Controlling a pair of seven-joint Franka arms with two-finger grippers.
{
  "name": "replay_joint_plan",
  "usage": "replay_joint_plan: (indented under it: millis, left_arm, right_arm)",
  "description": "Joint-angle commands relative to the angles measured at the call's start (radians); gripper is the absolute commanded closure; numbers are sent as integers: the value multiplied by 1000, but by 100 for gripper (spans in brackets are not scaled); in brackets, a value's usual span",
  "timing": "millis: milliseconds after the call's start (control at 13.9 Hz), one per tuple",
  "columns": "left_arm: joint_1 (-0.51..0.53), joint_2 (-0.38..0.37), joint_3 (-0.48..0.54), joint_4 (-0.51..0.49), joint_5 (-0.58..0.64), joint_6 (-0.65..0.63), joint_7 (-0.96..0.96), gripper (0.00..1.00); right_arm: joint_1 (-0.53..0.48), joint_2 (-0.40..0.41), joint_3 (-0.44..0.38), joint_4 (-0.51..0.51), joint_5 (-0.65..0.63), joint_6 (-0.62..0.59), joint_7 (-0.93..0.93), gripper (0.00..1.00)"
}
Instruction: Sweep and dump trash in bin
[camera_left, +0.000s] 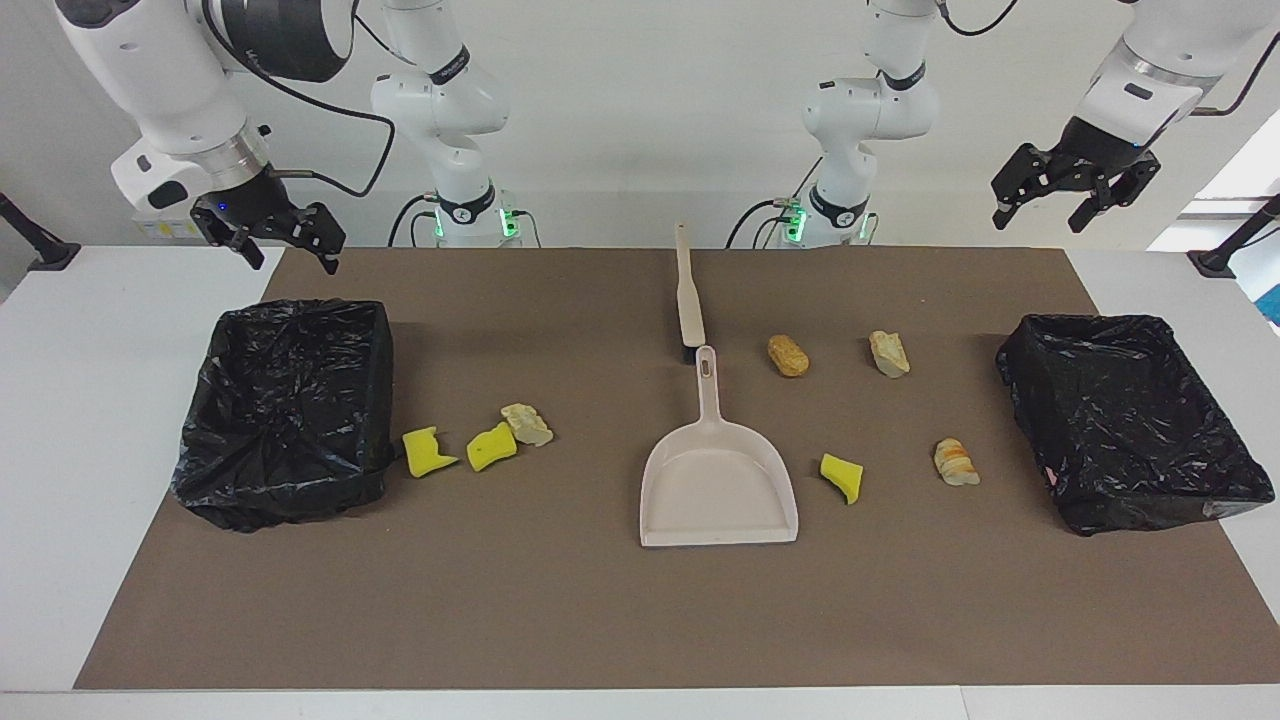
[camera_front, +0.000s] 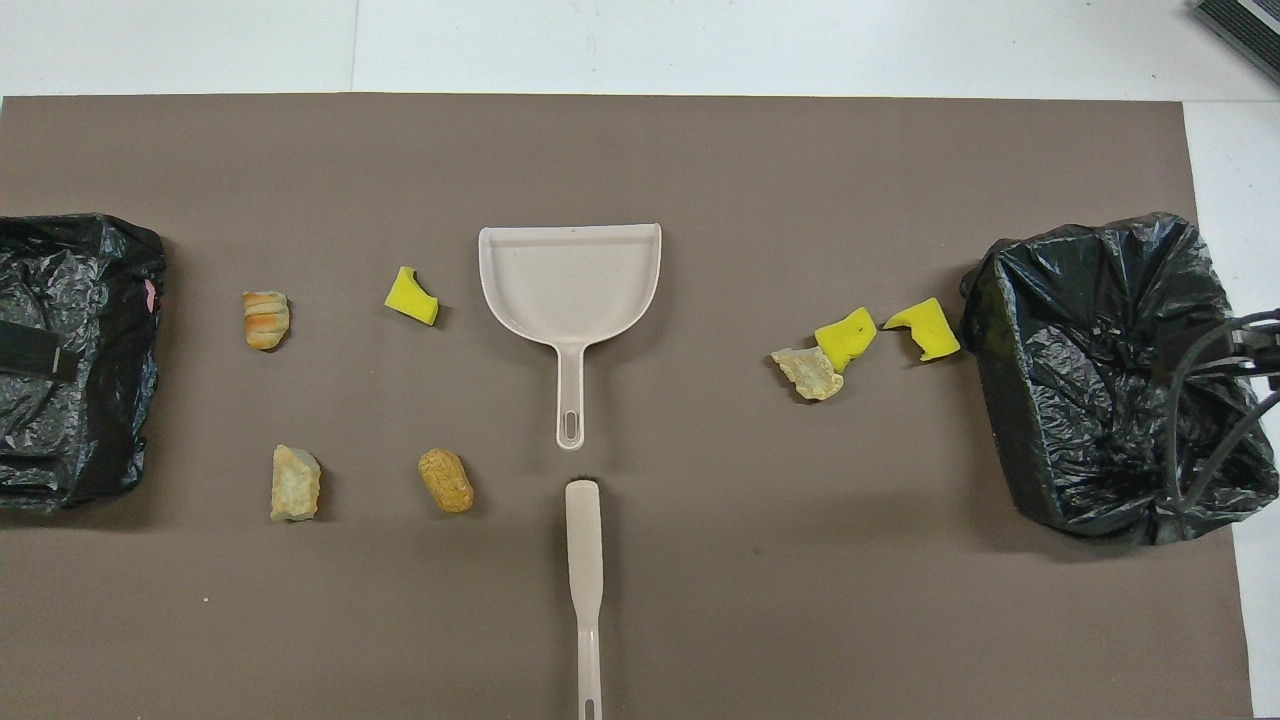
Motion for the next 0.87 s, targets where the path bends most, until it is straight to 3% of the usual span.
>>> replay_joint_plan:
  millis: [0,793]
  left_arm:
    - [7,-19,-2,-24,-2,9,10,0]
    - [7,-19,-2,-24,-1,11,10,0]
  right_arm:
    - [-8,-14,2,3,-6,-27,-27,0]
    - [-8,-52,0,-52,-15,-39,-27,0]
